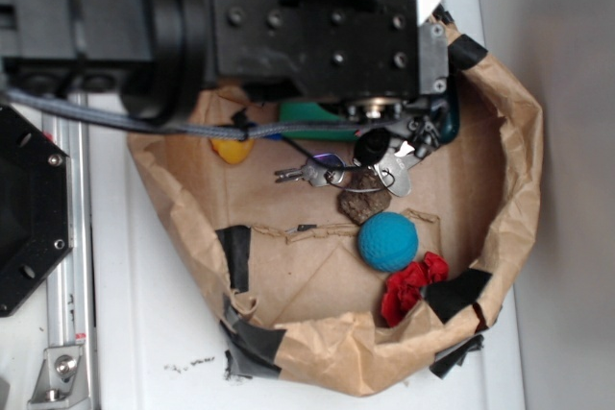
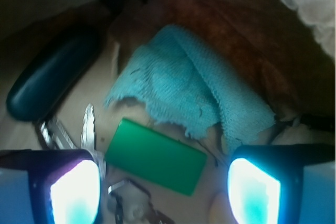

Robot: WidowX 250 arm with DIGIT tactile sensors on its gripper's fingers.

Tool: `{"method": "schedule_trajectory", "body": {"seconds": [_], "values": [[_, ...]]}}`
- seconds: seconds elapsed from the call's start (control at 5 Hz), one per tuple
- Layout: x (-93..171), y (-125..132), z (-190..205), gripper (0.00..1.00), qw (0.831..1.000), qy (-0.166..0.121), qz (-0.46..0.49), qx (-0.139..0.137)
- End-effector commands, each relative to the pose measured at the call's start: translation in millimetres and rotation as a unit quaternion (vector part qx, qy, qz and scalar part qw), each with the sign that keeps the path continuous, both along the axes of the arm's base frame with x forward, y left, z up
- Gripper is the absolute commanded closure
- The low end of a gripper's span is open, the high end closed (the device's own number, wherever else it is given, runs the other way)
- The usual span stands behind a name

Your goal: Grab the blue cloth.

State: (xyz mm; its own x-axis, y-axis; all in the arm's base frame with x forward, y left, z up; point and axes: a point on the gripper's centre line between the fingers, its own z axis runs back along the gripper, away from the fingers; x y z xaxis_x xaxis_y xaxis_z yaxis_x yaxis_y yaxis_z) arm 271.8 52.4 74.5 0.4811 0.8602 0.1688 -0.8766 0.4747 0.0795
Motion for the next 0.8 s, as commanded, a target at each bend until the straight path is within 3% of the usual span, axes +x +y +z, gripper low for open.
{"method": "schedule_trajectory", "body": {"seconds": [0.0,0.2,0.6], "values": [[-11,45,3,0.00,0.998,-0.051,0.032,0.025],[-16,59,-7,0.00,0.998,-0.047,0.022,0.039],[-7,69,-15,0.00,0.999,-0.034,0.014,0.039]]}}
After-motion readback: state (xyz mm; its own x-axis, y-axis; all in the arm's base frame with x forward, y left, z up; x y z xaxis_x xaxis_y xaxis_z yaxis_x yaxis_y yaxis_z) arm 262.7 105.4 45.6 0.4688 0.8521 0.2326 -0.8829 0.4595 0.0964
